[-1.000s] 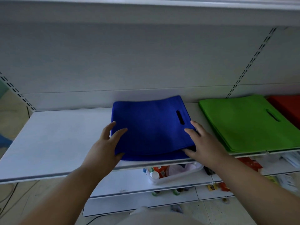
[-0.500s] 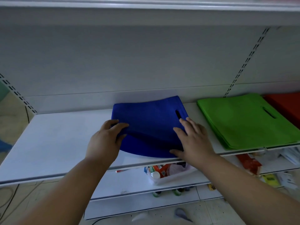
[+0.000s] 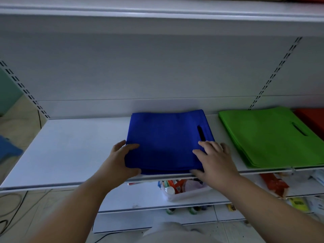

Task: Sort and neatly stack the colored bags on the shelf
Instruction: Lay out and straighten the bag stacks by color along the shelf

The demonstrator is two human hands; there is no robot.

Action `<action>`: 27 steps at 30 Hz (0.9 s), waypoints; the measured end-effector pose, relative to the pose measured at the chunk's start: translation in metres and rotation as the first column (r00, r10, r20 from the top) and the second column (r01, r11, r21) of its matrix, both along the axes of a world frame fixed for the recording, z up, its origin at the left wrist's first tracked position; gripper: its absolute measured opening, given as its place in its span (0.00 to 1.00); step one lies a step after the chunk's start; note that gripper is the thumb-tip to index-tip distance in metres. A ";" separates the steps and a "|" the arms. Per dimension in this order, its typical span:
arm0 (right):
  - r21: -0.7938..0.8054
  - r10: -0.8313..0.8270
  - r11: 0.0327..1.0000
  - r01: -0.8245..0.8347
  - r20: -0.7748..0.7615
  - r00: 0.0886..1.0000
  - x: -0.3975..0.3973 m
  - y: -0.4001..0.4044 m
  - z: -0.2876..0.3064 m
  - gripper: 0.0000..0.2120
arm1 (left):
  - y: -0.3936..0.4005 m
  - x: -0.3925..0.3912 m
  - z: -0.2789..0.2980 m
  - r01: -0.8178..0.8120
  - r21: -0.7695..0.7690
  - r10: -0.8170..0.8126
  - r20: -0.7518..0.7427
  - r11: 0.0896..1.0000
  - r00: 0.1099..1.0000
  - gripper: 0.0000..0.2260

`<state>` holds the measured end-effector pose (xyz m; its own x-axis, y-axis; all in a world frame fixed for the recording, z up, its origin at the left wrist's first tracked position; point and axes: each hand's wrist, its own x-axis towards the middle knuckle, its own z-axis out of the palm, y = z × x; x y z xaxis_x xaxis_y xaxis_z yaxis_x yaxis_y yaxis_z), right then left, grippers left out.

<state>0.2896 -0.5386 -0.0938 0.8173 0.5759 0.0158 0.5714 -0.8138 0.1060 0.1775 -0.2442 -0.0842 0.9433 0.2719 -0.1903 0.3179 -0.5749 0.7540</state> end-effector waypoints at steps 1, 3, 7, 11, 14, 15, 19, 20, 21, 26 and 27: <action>0.009 0.007 1.000 -0.007 -0.006 1.000 -0.002 0.003 0.002 0.35 | -0.001 -0.001 0.001 -0.038 -0.120 0.039 0.007 0.992 0.999 0.32; 0.053 0.022 0.998 -0.020 -0.040 0.999 -0.005 0.013 0.005 0.41 | -0.004 0.000 0.005 -0.192 -0.438 0.209 -0.009 0.878 0.978 0.25; 0.138 0.099 0.987 -0.080 -0.134 0.986 -0.015 0.048 0.012 0.44 | -0.012 0.017 0.017 -0.379 -0.703 0.409 -0.136 0.602 0.903 0.15; 0.219 0.109 0.972 -0.082 -0.116 0.987 -0.024 0.075 0.008 0.35 | -0.015 0.033 0.034 -0.390 -0.700 0.427 -0.133 0.598 0.894 0.17; 0.227 0.056 0.973 -0.044 -0.045 0.997 -0.020 0.062 0.002 0.32 | -0.008 0.032 0.038 -0.394 -0.735 0.468 -0.118 0.552 0.876 0.18; 0.197 0.034 0.980 -0.031 -0.011 0.999 -0.016 0.053 0.000 0.32 | -0.003 0.030 0.037 -0.404 -0.739 0.486 -0.118 0.539 0.866 0.18; 0.221 -0.170 0.962 0.159 0.032 0.985 -0.003 0.021 -0.007 0.38 | 0.016 0.014 0.023 -0.475 -0.666 0.536 -0.132 0.575 0.834 0.19; 0.247 -0.217 0.946 0.210 0.002 0.976 -0.001 0.018 -0.008 0.38 | 0.018 0.010 0.019 -0.491 -0.637 0.546 -0.130 0.594 0.828 0.20; 0.295 -0.250 0.921 0.253 -0.048 0.967 0.000 0.016 -0.009 0.38 | 0.019 0.006 0.015 -0.504 -0.600 0.549 -0.125 0.621 0.826 0.20; 0.586 -0.117 0.730 0.352 -0.401 0.909 0.008 0.012 -0.022 0.40 | 0.021 0.000 0.002 -0.508 -0.496 0.512 -0.141 0.704 0.847 0.27; 0.589 -0.078 0.721 0.365 -0.454 0.887 0.011 0.010 -0.023 0.44 | 0.023 0.001 0.000 -0.503 -0.481 0.496 -0.153 0.718 0.855 0.24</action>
